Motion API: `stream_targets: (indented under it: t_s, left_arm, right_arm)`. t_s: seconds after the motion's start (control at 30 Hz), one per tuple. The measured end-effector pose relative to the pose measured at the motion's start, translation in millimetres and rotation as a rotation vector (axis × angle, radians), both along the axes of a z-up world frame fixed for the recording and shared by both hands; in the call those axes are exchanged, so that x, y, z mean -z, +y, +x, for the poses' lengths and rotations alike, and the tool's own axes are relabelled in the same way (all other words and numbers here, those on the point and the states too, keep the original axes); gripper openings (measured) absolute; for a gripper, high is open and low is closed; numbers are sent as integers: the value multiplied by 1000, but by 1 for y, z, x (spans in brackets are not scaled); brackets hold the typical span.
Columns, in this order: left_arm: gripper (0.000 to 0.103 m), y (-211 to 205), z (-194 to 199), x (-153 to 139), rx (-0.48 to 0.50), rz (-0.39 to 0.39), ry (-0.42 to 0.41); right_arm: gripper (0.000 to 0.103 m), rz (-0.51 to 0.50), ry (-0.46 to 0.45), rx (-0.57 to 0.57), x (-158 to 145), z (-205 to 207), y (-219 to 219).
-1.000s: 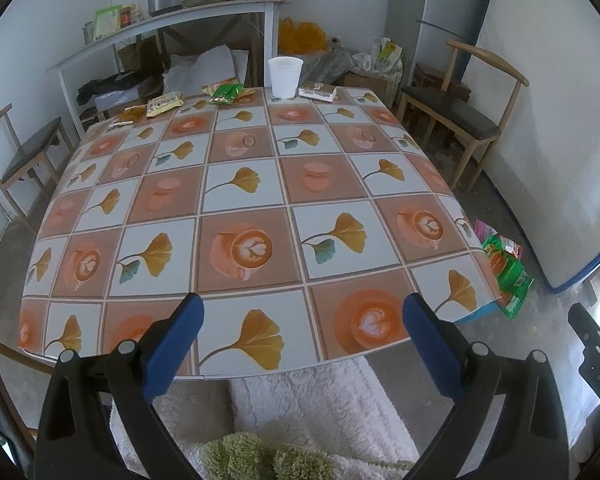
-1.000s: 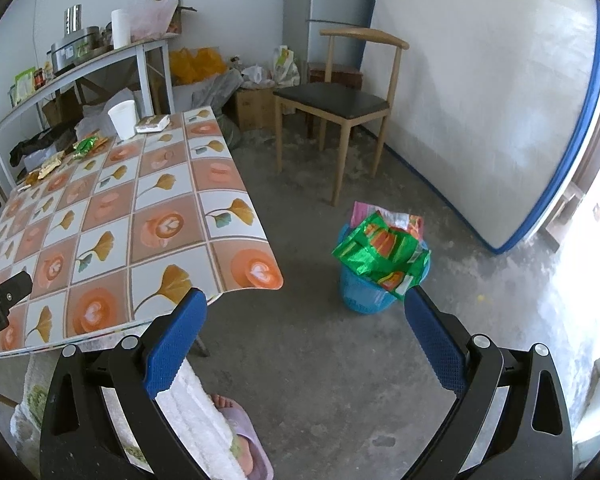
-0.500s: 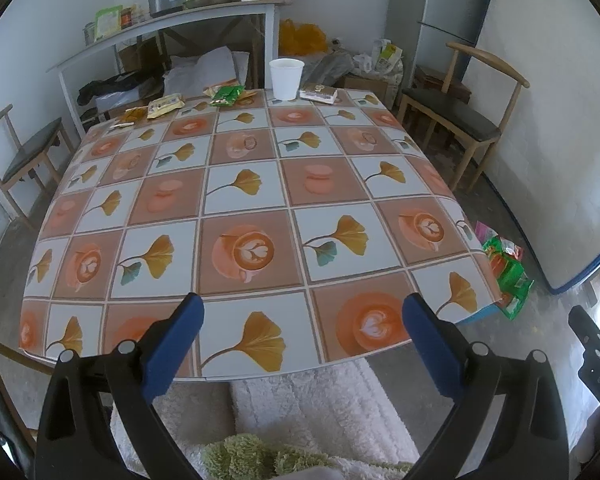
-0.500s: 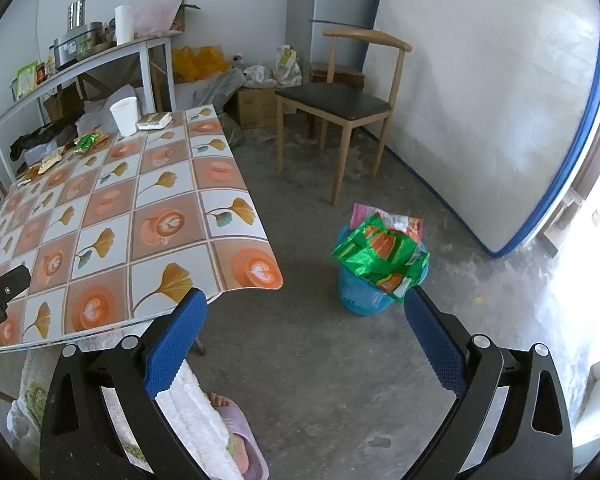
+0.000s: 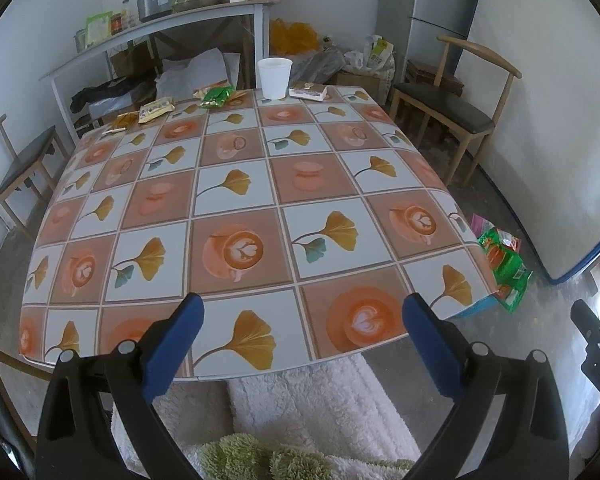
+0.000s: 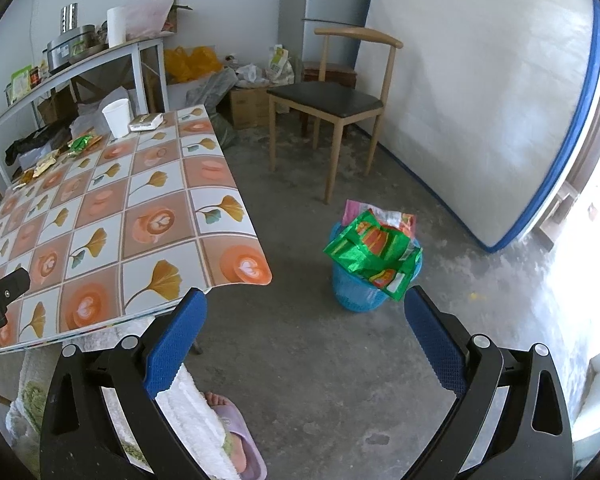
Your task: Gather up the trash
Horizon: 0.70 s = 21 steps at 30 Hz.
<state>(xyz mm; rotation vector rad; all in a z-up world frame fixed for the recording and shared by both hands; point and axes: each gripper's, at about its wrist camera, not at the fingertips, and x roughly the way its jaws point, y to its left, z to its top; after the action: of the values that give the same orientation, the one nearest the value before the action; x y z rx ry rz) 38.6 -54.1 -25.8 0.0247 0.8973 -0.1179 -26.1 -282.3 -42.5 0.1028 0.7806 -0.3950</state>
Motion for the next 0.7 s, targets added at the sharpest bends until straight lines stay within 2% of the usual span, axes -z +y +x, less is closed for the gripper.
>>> stream_targets:
  t_s: [0.7]
  left_arm:
    - [97,-4,0,-2,4,6,-3]
  right_arm:
    - [95,25,31,-11,4,0,-1]
